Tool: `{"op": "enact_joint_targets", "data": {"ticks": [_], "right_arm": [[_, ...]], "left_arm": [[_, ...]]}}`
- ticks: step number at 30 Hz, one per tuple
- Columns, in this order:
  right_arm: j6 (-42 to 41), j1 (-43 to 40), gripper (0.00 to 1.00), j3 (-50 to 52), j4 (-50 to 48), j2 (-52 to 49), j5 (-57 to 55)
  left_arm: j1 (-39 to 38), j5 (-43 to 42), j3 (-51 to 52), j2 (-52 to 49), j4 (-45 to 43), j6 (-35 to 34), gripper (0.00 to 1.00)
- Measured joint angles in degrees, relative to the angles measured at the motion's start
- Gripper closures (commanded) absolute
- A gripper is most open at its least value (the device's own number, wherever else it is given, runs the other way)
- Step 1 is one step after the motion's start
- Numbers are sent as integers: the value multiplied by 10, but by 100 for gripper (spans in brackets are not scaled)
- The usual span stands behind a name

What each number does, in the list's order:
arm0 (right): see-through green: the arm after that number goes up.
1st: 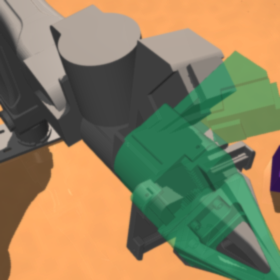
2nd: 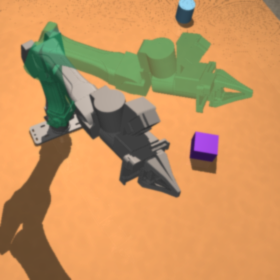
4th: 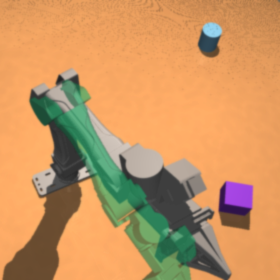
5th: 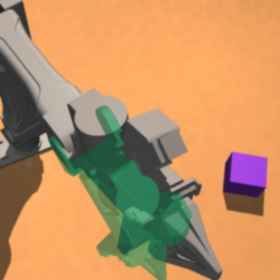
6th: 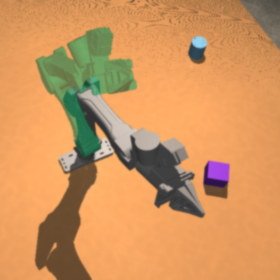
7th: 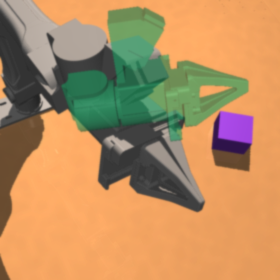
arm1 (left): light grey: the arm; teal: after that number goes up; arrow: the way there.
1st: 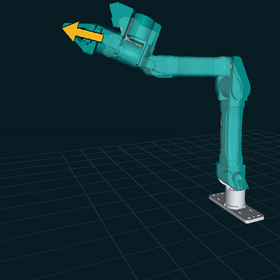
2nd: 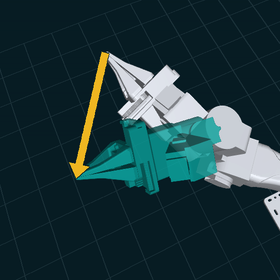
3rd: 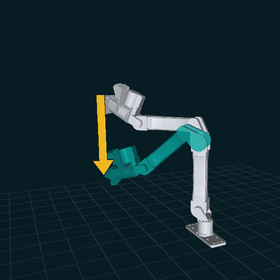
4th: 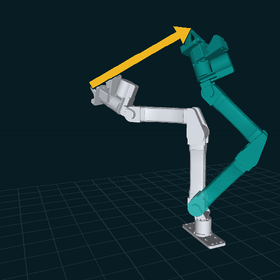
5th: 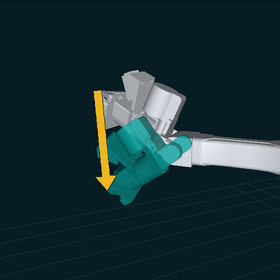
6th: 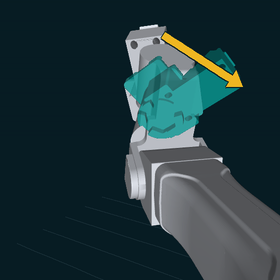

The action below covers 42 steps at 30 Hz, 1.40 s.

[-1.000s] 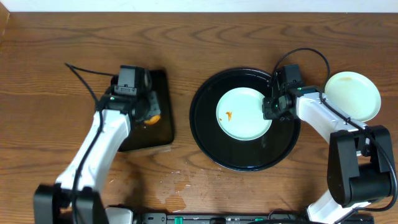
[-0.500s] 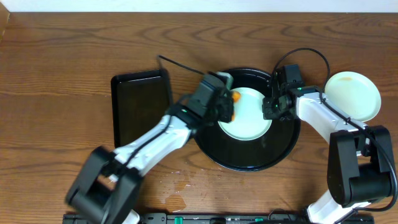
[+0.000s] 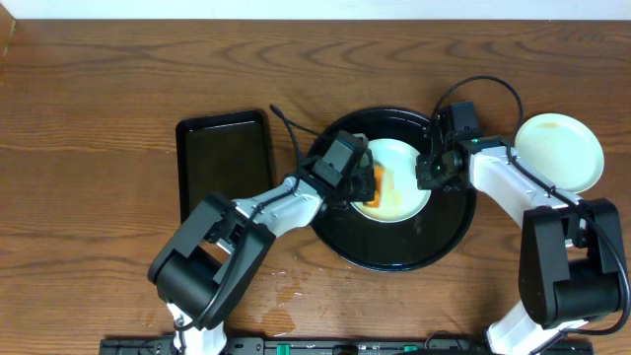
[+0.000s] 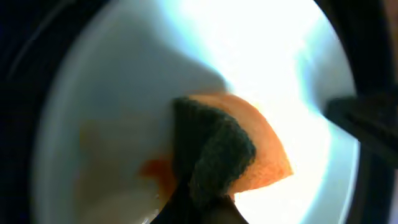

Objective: Clean dirty plates on tray and stack at the side
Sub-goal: 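Wipe the pale green plate with the sponge while right gripper holds its rim, then return the sponge to the black tray and release it with left gripper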

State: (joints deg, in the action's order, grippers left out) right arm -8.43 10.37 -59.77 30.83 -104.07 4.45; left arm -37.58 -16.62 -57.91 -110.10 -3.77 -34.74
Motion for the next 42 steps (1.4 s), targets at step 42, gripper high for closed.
{"op": "enact_joint_targets", "data": {"ticks": [42], "right_arm": [[0,2,99,0,9,0,30]], "left_arm": [[144,323,-81,312,468,136,92]]}}
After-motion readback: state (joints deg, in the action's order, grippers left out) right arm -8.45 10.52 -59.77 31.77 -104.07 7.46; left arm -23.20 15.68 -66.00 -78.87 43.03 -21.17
